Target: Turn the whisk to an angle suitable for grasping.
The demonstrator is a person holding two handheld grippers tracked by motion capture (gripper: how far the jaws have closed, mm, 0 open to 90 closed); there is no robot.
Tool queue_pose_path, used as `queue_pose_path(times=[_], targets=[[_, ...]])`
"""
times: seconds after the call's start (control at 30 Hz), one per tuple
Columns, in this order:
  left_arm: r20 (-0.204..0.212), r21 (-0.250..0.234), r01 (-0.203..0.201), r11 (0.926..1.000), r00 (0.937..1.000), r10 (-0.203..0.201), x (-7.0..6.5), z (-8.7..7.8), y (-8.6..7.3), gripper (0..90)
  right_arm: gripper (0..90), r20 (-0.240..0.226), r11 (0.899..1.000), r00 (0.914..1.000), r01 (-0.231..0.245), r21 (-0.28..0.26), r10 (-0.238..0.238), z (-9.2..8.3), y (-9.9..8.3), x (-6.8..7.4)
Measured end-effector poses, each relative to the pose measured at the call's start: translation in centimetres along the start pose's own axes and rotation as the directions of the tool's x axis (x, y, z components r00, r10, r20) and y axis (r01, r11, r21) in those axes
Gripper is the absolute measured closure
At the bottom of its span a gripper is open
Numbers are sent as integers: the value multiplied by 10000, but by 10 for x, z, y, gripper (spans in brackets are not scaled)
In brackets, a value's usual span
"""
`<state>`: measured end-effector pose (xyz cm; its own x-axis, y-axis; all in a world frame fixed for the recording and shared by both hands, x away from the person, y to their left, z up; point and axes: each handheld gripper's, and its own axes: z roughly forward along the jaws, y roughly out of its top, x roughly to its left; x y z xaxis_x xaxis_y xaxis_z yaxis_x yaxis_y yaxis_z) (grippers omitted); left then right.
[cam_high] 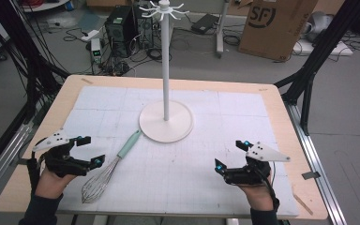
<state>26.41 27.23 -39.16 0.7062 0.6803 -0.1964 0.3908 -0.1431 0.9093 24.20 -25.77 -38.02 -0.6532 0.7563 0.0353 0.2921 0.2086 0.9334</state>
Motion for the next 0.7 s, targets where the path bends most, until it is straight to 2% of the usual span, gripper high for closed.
queue_pose_path(times=[0.1, 0.2, 0.23, 0.3, 0.43, 0.53, 0.7], targets=[[-126, 45, -14, 10000, 9999, 15, 1, 3, 0, 24, 6, -124, 9999, 9998, -141, -54, 140, -4, -2, -6], [-85, 68, 129, 9999, 9999, -128, 0, 5, 0, 24, 6, -195, 9998, 9997, -175, -35, 174, -5, -4, -9], [-96, 326, 201, 9993, 9998, -198, 1, 6, 1, 24, 6, -276, 9997, 9993, -231, 54, 233, -5, -7, -11], [-192, 491, 197, 9986, 9996, -188, 1, 6, 2, 24, 6, -327, 9996, 9992, -233, 176, 238, -5, -10, -14], [-276, 874, 184, 9960, 9995, -161, 3, 3, 7, 24, 6, -425, 9993, 9985, -332, 169, 339, -5, -11, -14], [-308, 1327, 218, 9909, 9994, -178, 4, 0, 13, 24, 6, -516, 9997, 9984, -238, 109, 243, -4, -9, -13], [-317, 1450, 318, 9889, 9991, -274, 4, -1, 19, 24, 6, -650, 9999, 9978, -146, -6, 145, -6, -5, -8]])
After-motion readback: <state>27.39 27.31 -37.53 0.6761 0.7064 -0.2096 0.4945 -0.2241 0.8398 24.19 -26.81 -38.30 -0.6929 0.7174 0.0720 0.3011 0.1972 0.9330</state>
